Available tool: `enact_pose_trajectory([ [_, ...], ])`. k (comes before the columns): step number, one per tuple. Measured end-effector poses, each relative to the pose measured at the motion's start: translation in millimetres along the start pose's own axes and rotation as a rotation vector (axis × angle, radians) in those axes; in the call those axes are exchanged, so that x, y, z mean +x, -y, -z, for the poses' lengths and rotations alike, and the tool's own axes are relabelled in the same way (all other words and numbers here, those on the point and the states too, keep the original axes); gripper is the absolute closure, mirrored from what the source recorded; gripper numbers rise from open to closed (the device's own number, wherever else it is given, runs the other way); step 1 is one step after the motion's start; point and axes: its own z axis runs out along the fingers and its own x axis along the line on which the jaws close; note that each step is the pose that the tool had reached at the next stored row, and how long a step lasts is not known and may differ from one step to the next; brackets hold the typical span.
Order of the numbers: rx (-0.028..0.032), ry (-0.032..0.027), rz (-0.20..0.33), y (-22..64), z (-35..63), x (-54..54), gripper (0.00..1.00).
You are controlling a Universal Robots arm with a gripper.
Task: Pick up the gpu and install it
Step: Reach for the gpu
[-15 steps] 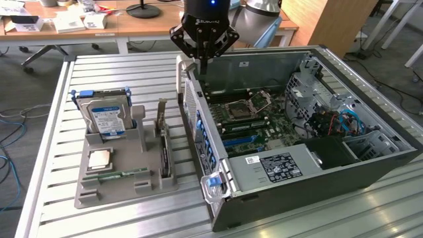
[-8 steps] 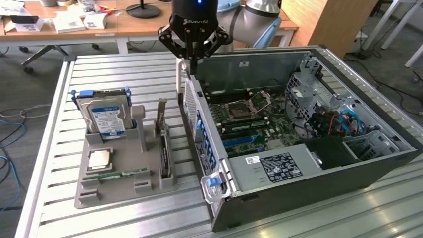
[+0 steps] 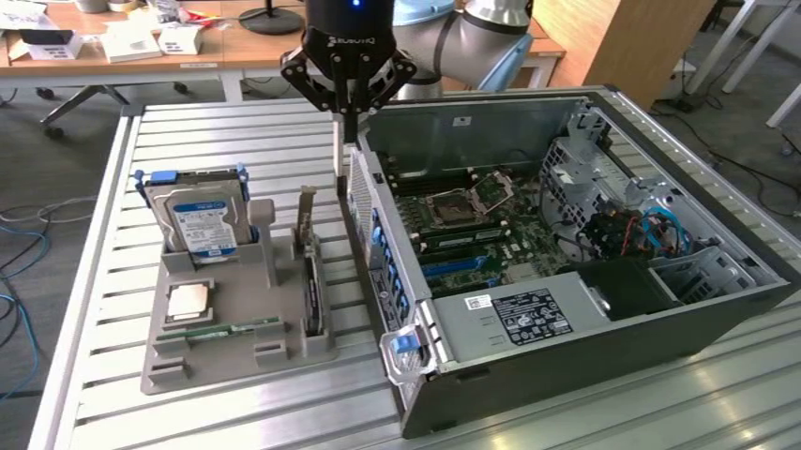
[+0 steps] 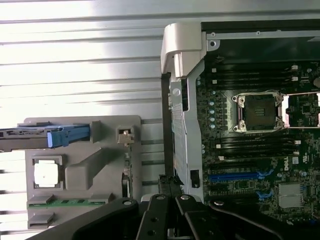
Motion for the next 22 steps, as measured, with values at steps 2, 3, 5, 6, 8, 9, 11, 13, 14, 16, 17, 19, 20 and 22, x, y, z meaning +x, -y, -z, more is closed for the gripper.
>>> enact_pose_trajectory([
  [2,0.0,0.0,0.0,0.3,0.1,3.7,0.89],
  [3,0.0001,0.0,0.0,0.3,0.1,5.4,0.89],
  [5,0.0,0.0,0.0,0.6,0.1,8.7,0.89],
  [6,0.0,0.0,0.0,0.7,0.2,10.3,0.89],
  [8,0.0,0.0,0.0,0.9,0.2,13.6,0.89],
  [9,0.0,0.0001,0.0,1.0,0.2,15.1,0.89],
  [11,0.0,0.0,0.0,1.2,0.2,18.1,0.89],
  [13,0.0,0.0,0.0,1.4,0.2,21.3,0.89],
  [14,0.0,0.0,0.0,1.5,0.3,23.0,0.89],
  [16,0.0,0.0,0.0,1.7,0.3,27.1,0.89],
  [17,0.0,0.0,0.0,1.9,0.4,29.0,0.89],
  [19,0.0,0.0,0.0,2.1,0.5,33.2,0.89],
  [20,0.0,0.0,0.0,2.2,0.5,35.5,0.89],
  [22,0.0,0.0,0.0,2.5,0.6,39.9,0.89],
])
